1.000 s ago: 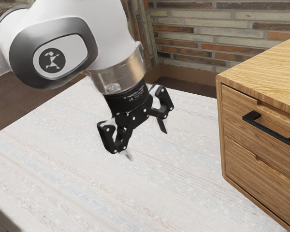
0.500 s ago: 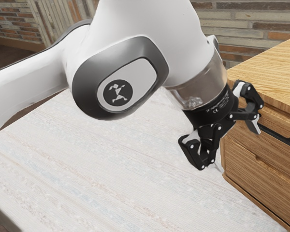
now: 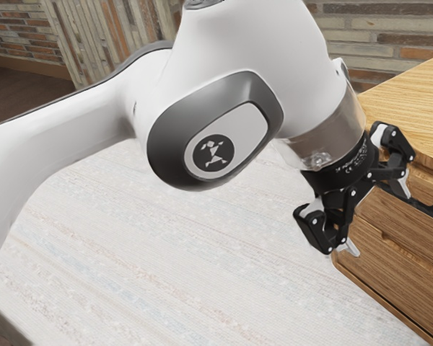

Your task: Pull the drawer handle with one arm to open the drawer

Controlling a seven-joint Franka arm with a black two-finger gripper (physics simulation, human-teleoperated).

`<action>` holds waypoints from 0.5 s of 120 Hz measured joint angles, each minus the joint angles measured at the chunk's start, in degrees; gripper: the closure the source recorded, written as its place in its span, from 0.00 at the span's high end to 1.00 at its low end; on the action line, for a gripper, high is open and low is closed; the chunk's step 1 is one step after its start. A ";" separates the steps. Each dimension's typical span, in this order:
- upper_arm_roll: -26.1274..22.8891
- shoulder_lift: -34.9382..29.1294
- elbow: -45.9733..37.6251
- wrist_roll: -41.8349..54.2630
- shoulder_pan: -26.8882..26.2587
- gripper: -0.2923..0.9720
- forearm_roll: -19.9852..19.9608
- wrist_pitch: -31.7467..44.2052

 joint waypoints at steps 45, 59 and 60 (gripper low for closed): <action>0.05 0.71 0.04 0.45 -0.86 0.77 0.40 1.83; 0.09 1.28 0.53 0.77 0.26 0.77 0.46 2.19; 0.09 1.36 0.63 0.80 0.30 0.77 0.46 2.21</action>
